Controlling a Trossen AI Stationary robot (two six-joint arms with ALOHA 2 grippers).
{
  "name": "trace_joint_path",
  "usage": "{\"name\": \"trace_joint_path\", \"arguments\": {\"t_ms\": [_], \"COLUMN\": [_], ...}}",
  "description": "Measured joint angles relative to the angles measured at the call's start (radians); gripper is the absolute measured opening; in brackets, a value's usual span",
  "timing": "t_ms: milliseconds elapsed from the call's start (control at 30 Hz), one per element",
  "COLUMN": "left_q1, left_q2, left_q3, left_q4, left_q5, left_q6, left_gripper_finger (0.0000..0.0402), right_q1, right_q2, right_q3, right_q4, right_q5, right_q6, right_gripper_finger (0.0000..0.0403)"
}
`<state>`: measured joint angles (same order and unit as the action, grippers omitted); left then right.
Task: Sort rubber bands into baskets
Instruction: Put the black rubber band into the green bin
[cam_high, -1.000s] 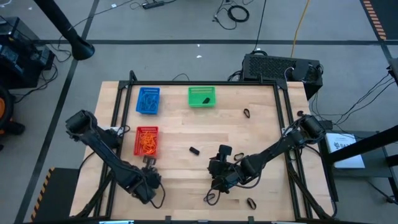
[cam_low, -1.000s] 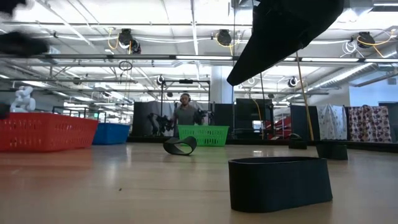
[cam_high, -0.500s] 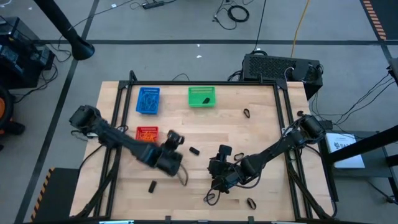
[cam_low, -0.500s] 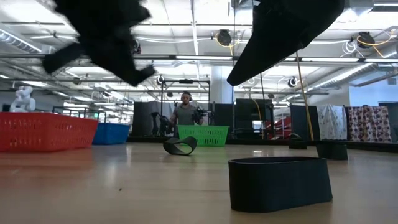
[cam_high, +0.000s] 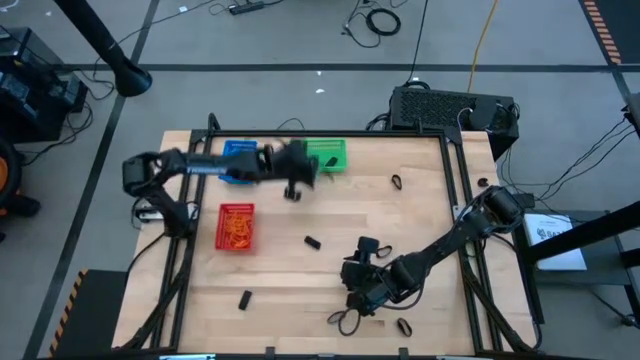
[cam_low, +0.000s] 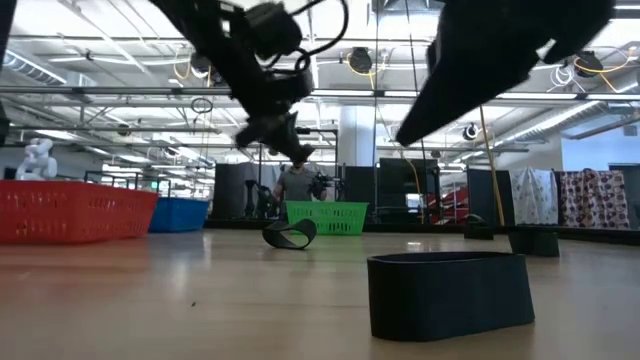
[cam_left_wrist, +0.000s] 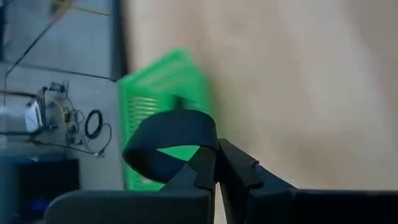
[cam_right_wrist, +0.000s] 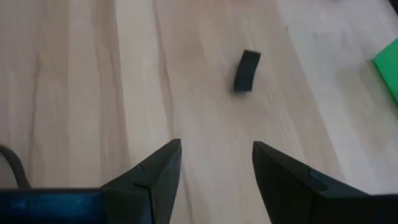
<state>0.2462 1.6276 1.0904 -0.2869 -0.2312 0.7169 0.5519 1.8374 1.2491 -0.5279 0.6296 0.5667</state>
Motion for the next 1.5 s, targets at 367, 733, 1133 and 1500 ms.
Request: {"name": "trace_joint_path", "arguments": {"t_ms": [367, 733, 1133, 1500], "left_q1": [0.337, 0.401, 0.357, 0.333], "left_q2": [0.049, 0.162, 0.193, 0.193], "left_q3": [0.0, 0.003, 0.005, 0.005], "left_q4": [0.33, 0.378, 0.347, 0.306], "left_q5": [0.398, 0.448, 0.44, 0.462], "left_q6": [-0.405, -0.827, -0.87, -0.875], "left_gripper_finger": [0.0013, 0.0013, 0.0013, 0.0049], "right_q1": [0.006, 0.006, 0.006, 0.006], "right_q2": [0.0, 0.0, 0.0, 0.0], "right_q3": [0.0, 0.0, 0.0, 0.0], "right_q4": [-0.082, -0.083, -0.082, -0.075], "right_q5": [0.035, 0.057, 0.056, 0.054], "right_q6": [0.05, 0.042, 0.024, 0.024], "right_gripper_finger": [0.0192, 0.0192, 0.0192, 0.0192]}}
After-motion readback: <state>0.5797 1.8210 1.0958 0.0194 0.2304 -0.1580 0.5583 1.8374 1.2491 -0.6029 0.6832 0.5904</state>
